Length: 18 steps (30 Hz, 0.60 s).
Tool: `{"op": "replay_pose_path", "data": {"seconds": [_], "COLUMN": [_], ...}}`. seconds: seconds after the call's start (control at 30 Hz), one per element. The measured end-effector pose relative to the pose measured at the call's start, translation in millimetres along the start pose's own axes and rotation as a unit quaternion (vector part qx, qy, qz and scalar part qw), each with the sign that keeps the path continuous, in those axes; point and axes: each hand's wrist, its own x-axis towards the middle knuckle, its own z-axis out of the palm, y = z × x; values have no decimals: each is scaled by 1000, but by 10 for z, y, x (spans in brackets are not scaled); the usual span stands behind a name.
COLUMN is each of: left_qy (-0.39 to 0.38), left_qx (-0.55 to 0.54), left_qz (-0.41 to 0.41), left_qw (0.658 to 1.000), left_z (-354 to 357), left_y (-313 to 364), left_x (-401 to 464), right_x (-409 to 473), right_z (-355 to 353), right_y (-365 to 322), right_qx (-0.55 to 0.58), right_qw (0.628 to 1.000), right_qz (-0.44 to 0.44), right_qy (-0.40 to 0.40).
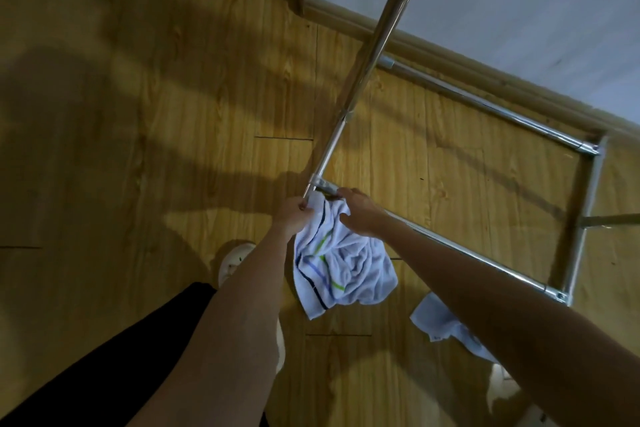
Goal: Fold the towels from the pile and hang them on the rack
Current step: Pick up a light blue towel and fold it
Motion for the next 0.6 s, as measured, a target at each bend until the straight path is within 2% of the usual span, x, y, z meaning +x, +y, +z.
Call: {"op": "replay_pose_path", "data": {"seconds": [0.13, 0.2, 0.4, 0.6], "left_qy": [-32, -57, -98, -90], "left_qx": [-50, -41, 65, 136], "left_qz": [-14, -6, 119, 203], "left_qw": [998, 998, 986, 965], "left_z": [-169, -217, -261, -289], "left_y": [229, 357, 903, 1389], "left_x": [-271, -456, -1146, -1863], "right_x": [-223, -386, -907, -1609], "right_z": [-199, -328, -647, -938], "right_y": [-56, -71, -153, -211], "right_qx": [8, 16, 43, 57], "right_qw": [1000, 1000, 997, 990], "right_qz": [-2, -11, -61, -113], "right_qy": [6, 8, 6, 65]}}
